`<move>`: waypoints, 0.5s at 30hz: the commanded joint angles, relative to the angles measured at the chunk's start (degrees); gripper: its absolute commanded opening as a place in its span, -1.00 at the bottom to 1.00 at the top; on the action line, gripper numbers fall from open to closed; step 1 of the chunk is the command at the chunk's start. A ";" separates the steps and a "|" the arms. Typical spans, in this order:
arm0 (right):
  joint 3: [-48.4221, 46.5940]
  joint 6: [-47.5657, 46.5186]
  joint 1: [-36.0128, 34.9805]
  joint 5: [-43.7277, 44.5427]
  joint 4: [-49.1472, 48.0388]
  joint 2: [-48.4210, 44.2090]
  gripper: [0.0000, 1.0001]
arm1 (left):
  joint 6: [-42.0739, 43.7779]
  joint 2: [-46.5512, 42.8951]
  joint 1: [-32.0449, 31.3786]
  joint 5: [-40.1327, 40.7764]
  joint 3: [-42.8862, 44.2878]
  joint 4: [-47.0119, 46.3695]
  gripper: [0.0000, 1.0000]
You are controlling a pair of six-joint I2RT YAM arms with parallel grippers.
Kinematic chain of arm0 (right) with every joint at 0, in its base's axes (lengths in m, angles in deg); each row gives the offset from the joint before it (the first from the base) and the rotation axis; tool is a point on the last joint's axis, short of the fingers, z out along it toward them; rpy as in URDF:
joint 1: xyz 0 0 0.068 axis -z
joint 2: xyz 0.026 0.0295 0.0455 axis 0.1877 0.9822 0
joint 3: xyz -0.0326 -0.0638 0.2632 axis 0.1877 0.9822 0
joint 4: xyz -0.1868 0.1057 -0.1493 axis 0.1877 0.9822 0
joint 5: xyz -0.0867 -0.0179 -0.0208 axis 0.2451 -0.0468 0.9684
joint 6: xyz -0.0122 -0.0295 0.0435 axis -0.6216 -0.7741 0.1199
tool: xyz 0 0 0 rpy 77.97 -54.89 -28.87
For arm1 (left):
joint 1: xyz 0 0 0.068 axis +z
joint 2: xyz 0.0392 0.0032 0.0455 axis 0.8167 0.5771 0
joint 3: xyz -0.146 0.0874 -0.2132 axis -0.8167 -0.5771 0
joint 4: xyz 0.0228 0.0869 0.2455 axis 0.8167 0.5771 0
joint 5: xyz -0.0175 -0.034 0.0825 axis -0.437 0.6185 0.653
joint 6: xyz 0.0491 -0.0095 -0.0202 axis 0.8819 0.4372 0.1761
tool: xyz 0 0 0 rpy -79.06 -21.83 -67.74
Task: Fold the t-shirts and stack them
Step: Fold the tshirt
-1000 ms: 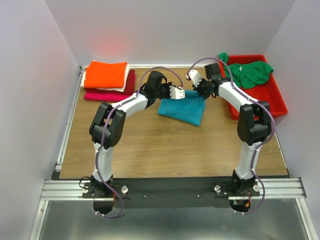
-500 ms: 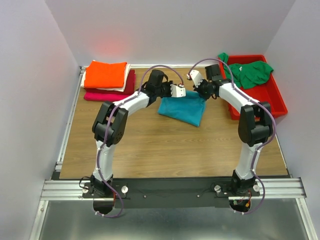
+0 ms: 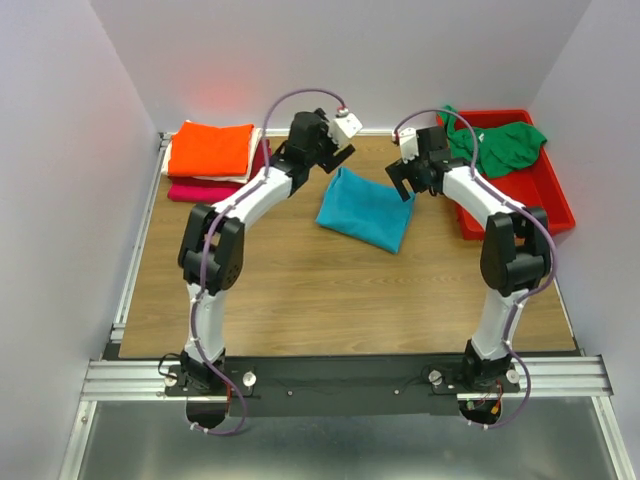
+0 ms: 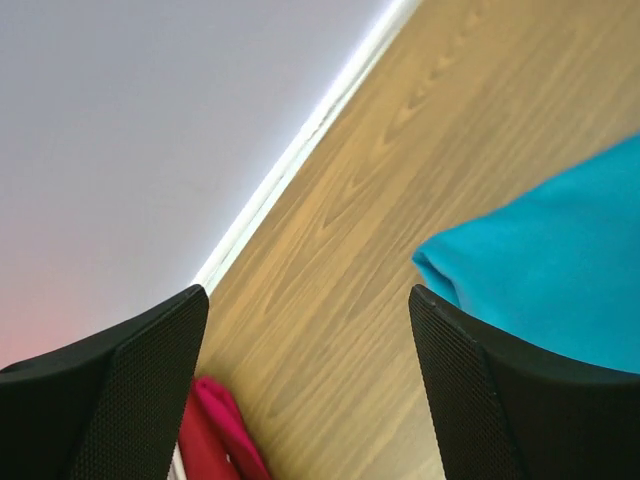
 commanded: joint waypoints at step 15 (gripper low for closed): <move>24.28 -0.26 4.77 -42.16 1.63 -25.56 0.99 | -26.71 -1.93 6.78 -24.41 -5.10 19.29 0.71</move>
